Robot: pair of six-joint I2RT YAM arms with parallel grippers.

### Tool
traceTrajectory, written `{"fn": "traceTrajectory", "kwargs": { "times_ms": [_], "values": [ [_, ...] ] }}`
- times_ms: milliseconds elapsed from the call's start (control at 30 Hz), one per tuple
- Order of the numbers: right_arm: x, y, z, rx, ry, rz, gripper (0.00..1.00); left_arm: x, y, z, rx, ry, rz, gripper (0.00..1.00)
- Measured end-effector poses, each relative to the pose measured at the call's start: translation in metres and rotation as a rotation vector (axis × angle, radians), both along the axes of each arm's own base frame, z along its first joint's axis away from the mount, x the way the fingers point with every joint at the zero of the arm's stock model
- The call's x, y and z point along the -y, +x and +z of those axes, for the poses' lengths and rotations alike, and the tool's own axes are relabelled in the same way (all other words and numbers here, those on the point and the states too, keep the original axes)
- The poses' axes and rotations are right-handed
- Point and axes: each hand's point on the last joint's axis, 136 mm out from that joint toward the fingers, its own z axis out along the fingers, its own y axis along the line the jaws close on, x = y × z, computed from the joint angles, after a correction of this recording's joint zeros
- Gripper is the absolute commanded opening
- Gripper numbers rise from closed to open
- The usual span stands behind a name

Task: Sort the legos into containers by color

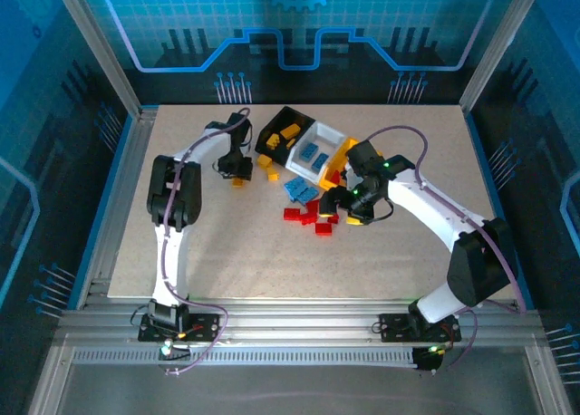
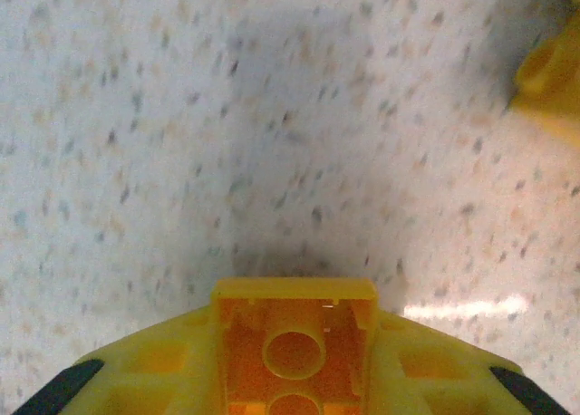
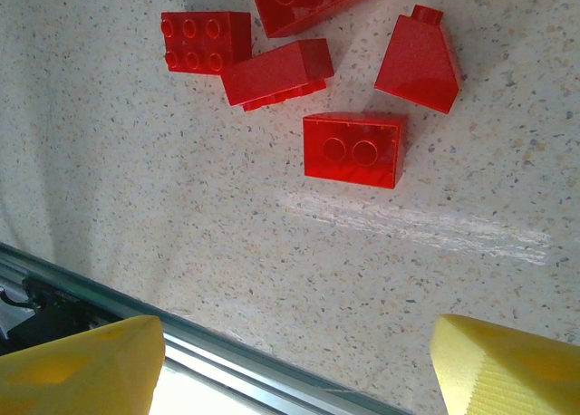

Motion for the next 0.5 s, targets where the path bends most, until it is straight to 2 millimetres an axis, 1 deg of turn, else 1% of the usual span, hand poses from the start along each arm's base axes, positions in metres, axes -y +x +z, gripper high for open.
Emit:
{"fn": "traceTrajectory", "kwargs": {
  "times_ms": [100, 233, 300, 367, 500],
  "values": [
    [0.000, 0.001, 0.000, 0.005, -0.001, 0.002, 0.79, 0.004, -0.005, 0.019, 0.010, -0.061, 0.066, 0.28],
    [-0.001, 0.003, 0.001, 0.016, 0.005, 0.002, 0.79, 0.023, 0.003, 0.063, 0.080, -0.211, 0.171, 0.28],
    [-0.002, 0.005, 0.001, 0.024, 0.010, 0.002, 0.79, 0.035, 0.014, 0.086, 0.122, -0.297, 0.222, 0.28],
    [-0.003, 0.006, 0.001, 0.032, 0.016, 0.003, 0.79, 0.047, 0.030, 0.107, 0.169, -0.389, 0.269, 0.29],
    [-0.002, 0.003, 0.002, 0.044, 0.022, 0.002, 0.79, 0.068, 0.062, 0.140, 0.233, -0.552, 0.339, 0.29]
  ]
}}
